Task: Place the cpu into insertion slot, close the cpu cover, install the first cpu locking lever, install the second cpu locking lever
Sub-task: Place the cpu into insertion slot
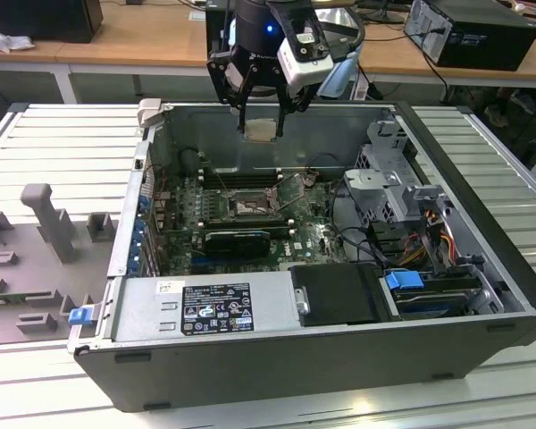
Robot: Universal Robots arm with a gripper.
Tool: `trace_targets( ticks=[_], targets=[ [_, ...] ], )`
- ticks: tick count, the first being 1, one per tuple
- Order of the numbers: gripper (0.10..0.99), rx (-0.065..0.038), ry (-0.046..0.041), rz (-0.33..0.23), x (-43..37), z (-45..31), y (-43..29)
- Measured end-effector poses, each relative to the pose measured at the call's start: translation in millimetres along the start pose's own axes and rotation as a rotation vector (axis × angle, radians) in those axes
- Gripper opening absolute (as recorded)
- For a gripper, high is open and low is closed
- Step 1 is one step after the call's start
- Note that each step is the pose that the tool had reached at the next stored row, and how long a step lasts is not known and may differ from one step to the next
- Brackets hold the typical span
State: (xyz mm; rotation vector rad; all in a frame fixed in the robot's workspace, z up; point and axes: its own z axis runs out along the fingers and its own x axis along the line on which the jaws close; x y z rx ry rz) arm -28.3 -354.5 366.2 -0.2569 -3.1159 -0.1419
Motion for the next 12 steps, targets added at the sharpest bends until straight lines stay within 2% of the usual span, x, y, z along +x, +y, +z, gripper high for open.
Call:
trace_targets(
  ticks=[12],
  targets=[
    [0.537, -0.001, -0.0025, 0.029, 0.0, 0.0, 0.0]
  ],
)
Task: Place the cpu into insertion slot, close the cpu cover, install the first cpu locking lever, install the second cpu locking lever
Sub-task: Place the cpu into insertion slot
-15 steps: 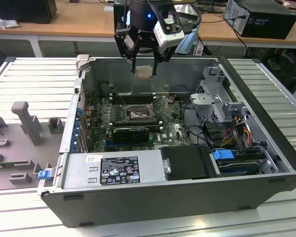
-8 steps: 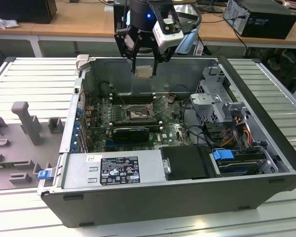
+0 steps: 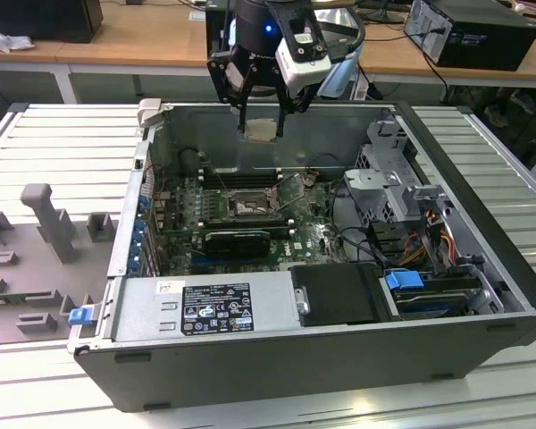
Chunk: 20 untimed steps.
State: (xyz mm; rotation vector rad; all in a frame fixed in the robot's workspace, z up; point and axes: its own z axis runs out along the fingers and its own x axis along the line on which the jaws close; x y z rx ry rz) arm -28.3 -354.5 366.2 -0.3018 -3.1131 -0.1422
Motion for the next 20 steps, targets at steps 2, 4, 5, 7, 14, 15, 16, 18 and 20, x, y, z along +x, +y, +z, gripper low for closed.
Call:
trace_targets(
  ticks=[2, 4, 5, 7, 14, 15, 16, 18, 20],
  targets=[
    [0.537, 0.0, -0.0006, 0.007, 0.0, 0.0, 0.0],
    [0.537, 0.0, -0.0009, 0.01, 0.0, 0.0, 0.0],
    [0.537, 0.0, -0.0011, 0.012, 0.0, 0.0, 0.0],
    [0.537, 0.0, -0.0017, 0.019, 0.0, 0.0, 0.0],
    [0.537, -0.001, -0.0048, 0.053, 0.0, 0.1, 0.0],
    [0.537, -0.001, -0.0053, 0.059, 0.0, 0.1, 0.0],
    [0.537, -0.001, -0.0057, 0.064, 0.0, 0.1, 0.0],
    [0.537, -0.002, -0.0073, 0.081, 0.0, 0.1, 0.0],
    [0.537, -0.002, -0.0085, 0.095, 0.0, 0.1, 0.0]
  ],
)
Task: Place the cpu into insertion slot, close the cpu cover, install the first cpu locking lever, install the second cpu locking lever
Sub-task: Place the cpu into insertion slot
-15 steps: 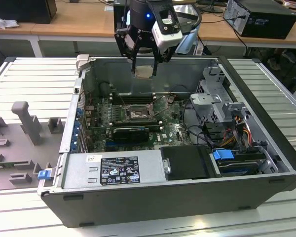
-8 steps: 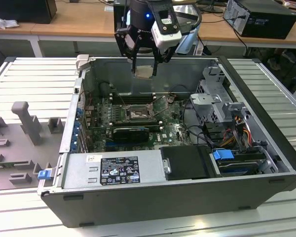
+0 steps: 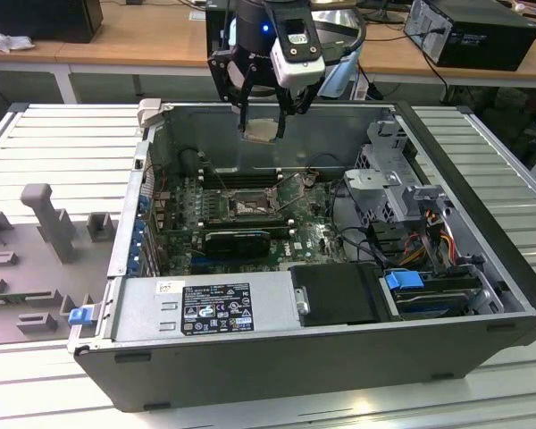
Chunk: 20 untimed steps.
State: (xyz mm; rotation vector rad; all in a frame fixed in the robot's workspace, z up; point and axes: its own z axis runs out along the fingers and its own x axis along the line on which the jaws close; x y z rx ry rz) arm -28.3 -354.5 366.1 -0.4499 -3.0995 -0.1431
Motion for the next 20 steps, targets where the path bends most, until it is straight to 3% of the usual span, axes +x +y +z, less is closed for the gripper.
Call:
trace_targets(
  ticks=[20],
  targets=[
    [0.537, -0.002, -0.0098, 0.109, 0.0, 0.5, 0.0]
  ],
)
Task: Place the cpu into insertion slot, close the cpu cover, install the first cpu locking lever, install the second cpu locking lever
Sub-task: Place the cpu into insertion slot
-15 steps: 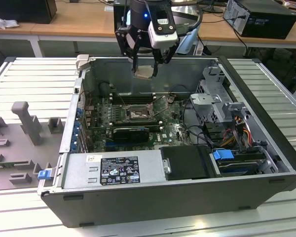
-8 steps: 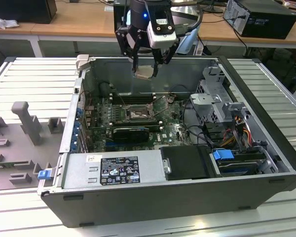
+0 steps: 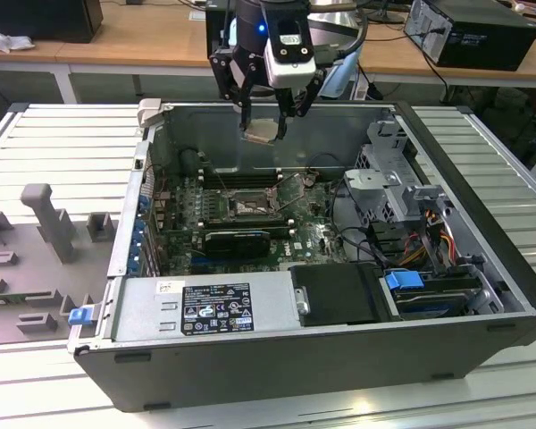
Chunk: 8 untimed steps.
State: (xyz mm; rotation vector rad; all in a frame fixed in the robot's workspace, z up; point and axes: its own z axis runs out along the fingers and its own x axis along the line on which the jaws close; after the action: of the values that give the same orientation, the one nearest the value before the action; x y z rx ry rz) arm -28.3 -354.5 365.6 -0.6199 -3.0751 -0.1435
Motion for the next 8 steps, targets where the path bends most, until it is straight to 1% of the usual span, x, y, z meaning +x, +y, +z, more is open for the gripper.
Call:
trace_targets(
  ticks=[8],
  targets=[
    [0.537, -0.001, -0.0032, 0.035, 0.0, 0.3, 0.0]
  ],
)
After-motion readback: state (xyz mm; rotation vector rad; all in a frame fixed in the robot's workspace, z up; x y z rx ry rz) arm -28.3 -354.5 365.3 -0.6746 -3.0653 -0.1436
